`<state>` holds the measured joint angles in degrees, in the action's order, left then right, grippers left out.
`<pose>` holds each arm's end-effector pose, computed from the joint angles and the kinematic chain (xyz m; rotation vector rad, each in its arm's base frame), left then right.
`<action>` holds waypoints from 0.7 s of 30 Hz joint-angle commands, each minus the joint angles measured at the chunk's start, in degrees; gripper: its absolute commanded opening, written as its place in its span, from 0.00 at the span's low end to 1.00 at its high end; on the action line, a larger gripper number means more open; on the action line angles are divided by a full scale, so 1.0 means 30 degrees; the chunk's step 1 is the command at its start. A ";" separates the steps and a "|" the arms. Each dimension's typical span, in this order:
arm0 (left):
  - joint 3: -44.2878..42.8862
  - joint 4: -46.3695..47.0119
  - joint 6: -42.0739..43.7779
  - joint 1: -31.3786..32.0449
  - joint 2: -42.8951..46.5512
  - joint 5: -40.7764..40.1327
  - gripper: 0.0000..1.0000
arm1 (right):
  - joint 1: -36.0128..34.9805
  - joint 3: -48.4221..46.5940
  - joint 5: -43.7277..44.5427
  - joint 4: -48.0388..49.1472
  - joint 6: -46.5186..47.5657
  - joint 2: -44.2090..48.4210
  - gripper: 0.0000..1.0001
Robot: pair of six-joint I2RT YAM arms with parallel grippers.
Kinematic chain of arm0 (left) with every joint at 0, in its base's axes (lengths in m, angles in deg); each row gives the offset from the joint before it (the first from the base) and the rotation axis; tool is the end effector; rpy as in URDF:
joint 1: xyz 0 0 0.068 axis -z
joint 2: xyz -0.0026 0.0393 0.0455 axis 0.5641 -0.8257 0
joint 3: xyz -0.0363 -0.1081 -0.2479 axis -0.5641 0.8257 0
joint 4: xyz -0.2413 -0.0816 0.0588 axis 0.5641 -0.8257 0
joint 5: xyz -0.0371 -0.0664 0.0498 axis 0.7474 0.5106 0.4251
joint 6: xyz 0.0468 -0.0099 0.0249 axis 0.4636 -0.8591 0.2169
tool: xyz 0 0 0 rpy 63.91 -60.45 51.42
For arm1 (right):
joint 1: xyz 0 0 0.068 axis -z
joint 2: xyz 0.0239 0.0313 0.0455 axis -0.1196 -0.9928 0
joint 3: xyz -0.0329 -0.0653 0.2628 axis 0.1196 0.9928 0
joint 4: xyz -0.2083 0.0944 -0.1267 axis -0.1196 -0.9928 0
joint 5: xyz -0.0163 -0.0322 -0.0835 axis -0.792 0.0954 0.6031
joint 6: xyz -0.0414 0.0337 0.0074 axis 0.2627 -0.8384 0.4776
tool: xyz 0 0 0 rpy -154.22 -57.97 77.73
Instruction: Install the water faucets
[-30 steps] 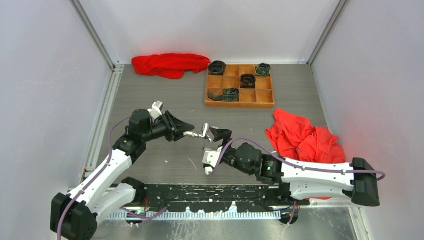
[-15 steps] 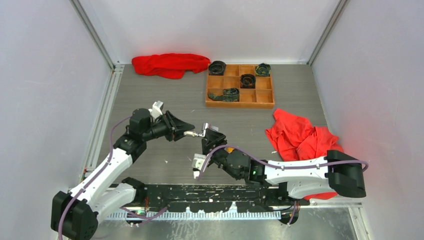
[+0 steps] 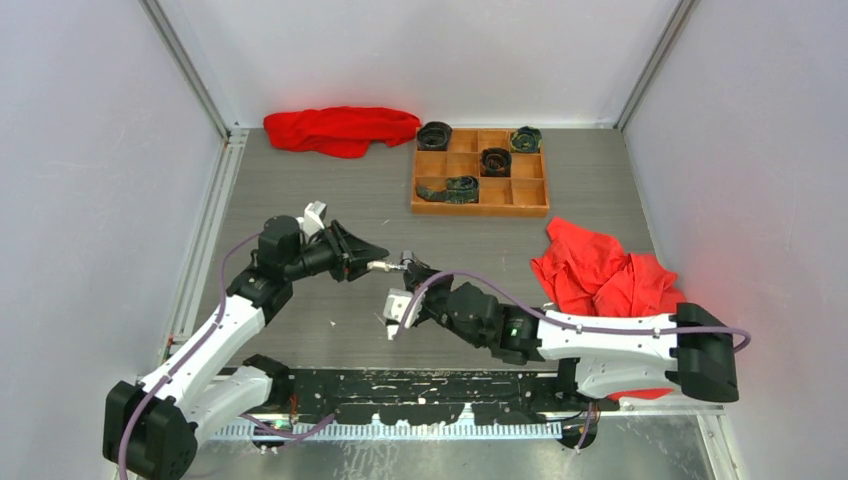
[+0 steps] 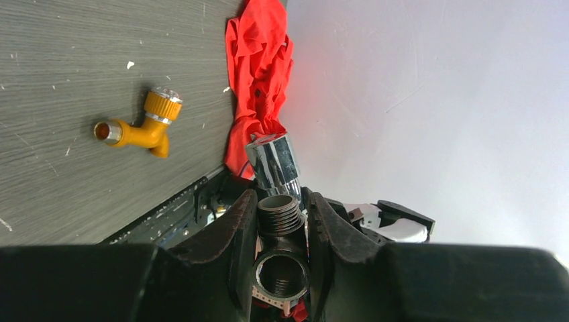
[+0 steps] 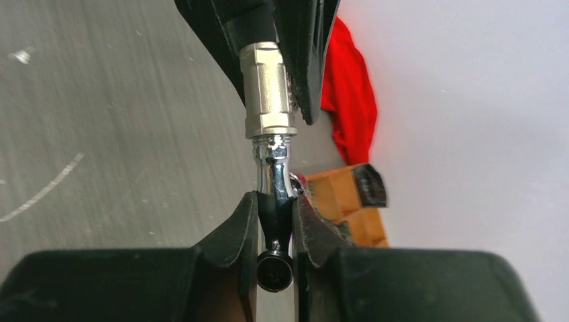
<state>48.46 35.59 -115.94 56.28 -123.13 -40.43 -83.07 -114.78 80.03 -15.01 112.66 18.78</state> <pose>0.1866 -0.0976 0.2662 -0.6311 2.2179 -1.6570 0.0772 0.2473 0.2679 -1.3411 1.0516 -0.0720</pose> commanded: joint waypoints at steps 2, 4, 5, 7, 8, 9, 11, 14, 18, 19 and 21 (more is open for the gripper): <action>-0.0698 0.2821 -0.0311 -0.0073 0.0259 0.0772 0.00 | 0.1489 -0.2753 -0.8075 -0.4036 -0.7175 0.1261 0.01; -0.0680 0.3017 -0.0325 -0.0056 0.0208 0.0867 0.00 | 0.2493 -0.3038 -1.0401 -0.4631 -0.9104 0.1337 0.01; -0.0680 0.3073 -0.0326 -0.0072 0.0166 0.0897 0.00 | 0.3255 -0.3171 -1.1532 -0.4804 -1.0353 0.1322 0.01; -0.0680 0.3202 -0.0297 -0.0075 0.0126 0.0946 0.00 | 0.4221 -0.3384 -1.3505 -0.5000 -1.1909 0.1268 0.01; -0.0680 0.3236 -0.0297 -0.0075 0.0101 0.0980 0.00 | 0.4579 -0.3463 -1.4286 -0.5096 -1.2511 0.1182 0.01; -0.0687 0.3306 -0.0296 -0.0060 0.0108 0.1029 0.00 | 0.4825 -0.3598 -1.5122 -0.5199 -1.3043 0.1094 0.01; -0.0720 0.3479 -0.0232 -0.0060 0.0052 0.1172 0.00 | 0.5541 -0.3976 -1.6726 -0.5528 -1.4369 0.0732 0.01; -0.0872 0.3720 0.0283 -0.0076 -0.0130 0.1824 0.00 | 0.7200 -0.4777 -2.0663 -0.5762 -1.7125 -0.0226 0.01; -0.1104 0.4070 0.0902 -0.0097 -0.0383 0.2534 0.00 | 0.9689 -0.5320 -2.5815 -0.4261 -2.3055 -0.1954 0.01; -0.1117 0.4069 0.0981 -0.0122 -0.0399 0.2578 0.00 | 1.0162 -0.5522 -2.7229 -0.3916 -2.4582 -0.2587 0.01; -0.1120 0.4166 0.1146 -0.0133 -0.0399 0.2711 0.00 | 1.0810 -0.5605 -2.9771 -0.2537 -2.7542 -0.3866 0.01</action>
<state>48.46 37.56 -112.88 54.99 -124.71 -38.09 -52.25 -128.12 18.00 -34.46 54.78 13.03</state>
